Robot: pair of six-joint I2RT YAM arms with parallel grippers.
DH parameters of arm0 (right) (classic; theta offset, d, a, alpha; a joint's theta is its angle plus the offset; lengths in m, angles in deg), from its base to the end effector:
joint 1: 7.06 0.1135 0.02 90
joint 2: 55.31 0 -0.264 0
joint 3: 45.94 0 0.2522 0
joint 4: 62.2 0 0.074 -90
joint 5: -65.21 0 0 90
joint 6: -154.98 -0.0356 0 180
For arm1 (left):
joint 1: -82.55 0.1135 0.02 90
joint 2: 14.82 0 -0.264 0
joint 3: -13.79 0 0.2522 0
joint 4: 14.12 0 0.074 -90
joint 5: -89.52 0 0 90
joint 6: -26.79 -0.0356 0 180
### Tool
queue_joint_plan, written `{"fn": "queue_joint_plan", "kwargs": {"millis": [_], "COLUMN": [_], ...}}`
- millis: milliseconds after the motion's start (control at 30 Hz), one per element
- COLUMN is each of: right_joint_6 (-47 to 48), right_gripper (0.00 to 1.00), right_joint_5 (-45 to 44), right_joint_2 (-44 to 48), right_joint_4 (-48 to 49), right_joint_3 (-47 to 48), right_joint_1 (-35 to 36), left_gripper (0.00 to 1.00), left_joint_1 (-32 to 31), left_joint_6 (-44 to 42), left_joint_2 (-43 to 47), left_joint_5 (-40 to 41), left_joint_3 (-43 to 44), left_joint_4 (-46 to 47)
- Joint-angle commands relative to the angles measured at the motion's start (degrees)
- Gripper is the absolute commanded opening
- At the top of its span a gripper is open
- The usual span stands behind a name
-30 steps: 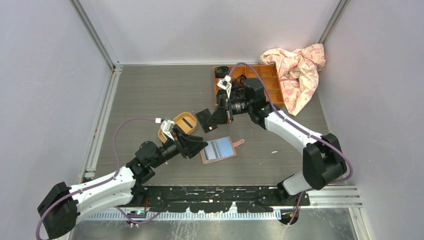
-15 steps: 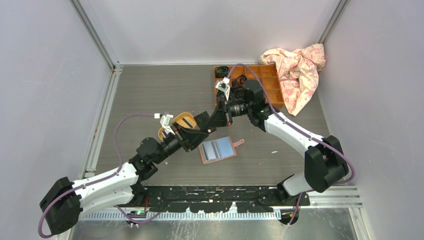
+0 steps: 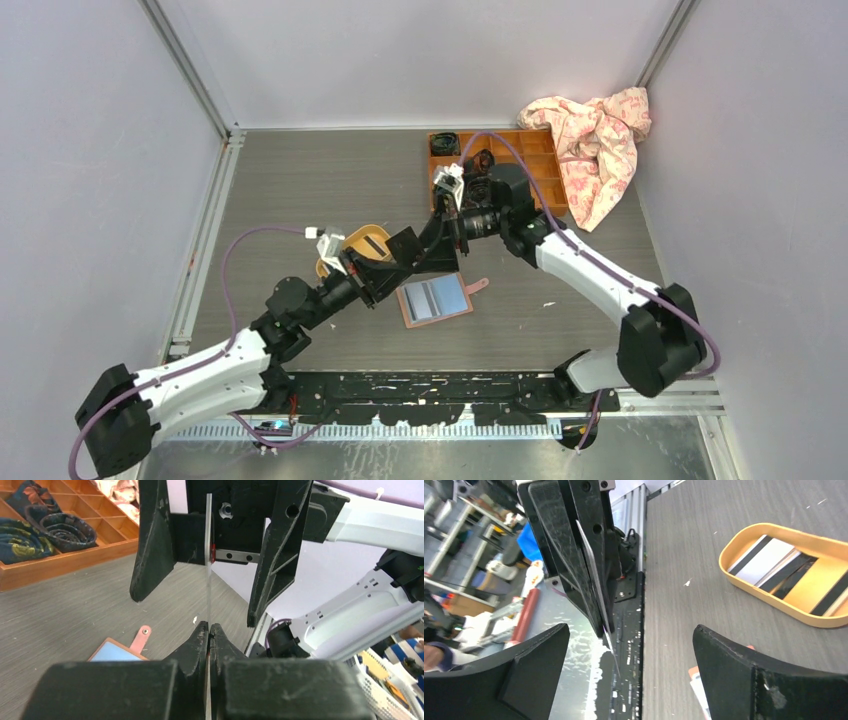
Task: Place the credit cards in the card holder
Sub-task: Insert the credit card into the card slot.
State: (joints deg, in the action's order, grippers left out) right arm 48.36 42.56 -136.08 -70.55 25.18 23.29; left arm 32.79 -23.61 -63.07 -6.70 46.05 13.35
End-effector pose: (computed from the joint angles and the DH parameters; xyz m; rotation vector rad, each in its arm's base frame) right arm 0.2507 0.1848 0.3047 -1.0890 1.6965 1.6342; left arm 0.1223 -0.1505 0.2628 0.2339 1.4965 -1.3586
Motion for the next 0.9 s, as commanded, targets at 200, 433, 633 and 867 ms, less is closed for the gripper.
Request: {"fn": "queue_joint_plan", "kwargs": {"millis": [200,433,633,867], "right_joint_6": [30.34,26.79,22.5,20.84], "right_gripper": [0.99,0.87,0.64,0.12], "right_joint_5": [6.89,5.11,3.95,3.49], "right_joint_2": [10.06,8.68,7.54,7.03], "right_joint_4": [-16.86,-15.57,-12.25,-11.78], "right_joint_3": [-3.03,-2.92,-3.04,-2.32], "right_joint_1": [-2.95,-1.29,0.31,1.29], "left_gripper": [0.0,0.0,0.0,0.0], "left_joint_1": [-0.14,-0.16,-0.17,-0.16], "left_joint_6": [-12.27,-13.4,-13.8,-14.04], "left_joint_2": [8.12,3.64,1.03,-0.17], "left_joint_5": [-14.44,-16.92,-17.5,-17.24], "left_joint_3": [-2.3,-1.42,-0.69,-0.04], "left_joint_4": [-10.0,-8.74,-7.75,-7.67]}}
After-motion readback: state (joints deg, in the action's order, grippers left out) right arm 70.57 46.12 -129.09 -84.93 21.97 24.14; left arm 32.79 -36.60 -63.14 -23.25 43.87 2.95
